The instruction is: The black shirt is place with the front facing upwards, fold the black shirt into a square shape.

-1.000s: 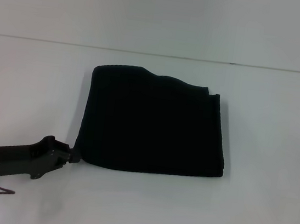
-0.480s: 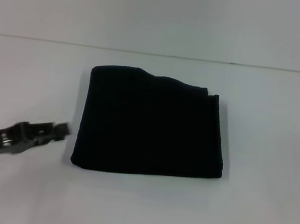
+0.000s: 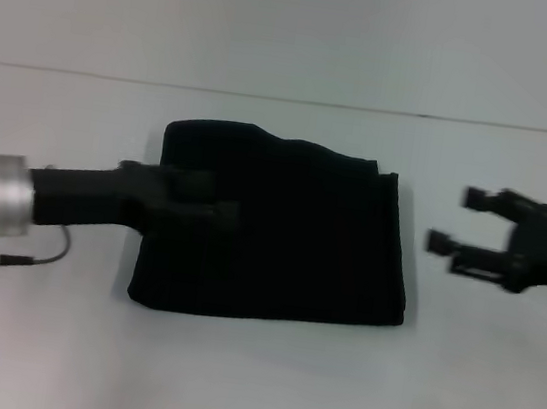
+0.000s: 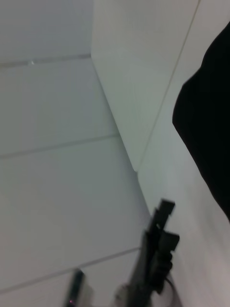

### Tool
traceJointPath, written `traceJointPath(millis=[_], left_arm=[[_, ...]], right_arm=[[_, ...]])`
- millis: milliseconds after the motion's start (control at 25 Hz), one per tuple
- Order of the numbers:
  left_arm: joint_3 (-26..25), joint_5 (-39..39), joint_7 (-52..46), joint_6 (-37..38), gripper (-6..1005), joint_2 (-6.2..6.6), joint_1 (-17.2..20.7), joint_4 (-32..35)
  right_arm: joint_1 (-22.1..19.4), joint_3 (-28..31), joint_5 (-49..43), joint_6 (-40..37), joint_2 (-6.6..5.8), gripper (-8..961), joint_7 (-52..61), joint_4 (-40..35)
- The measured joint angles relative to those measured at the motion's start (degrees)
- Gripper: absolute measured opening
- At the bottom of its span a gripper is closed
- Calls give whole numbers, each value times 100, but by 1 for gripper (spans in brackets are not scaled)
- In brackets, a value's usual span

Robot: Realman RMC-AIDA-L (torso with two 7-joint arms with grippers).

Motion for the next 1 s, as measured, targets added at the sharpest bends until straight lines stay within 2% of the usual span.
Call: traceJointPath(millis=[120, 320, 720, 1000], left_arm=[[328, 86, 122, -231, 727, -55, -133, 96], [481, 120, 137, -632, 851, -179, -177, 109], [540, 199, 148, -836, 851, -192, -183, 117], [557, 423, -36, -877, 852, -177, -210, 188]], right_arm=[[172, -280, -23, 156, 51, 915, -260, 219], [396, -496, 23, 392, 45, 914, -313, 498], [580, -761, 9, 580, 46, 915, -143, 543], [625, -1139, -10, 921, 4, 914, 431, 468]])
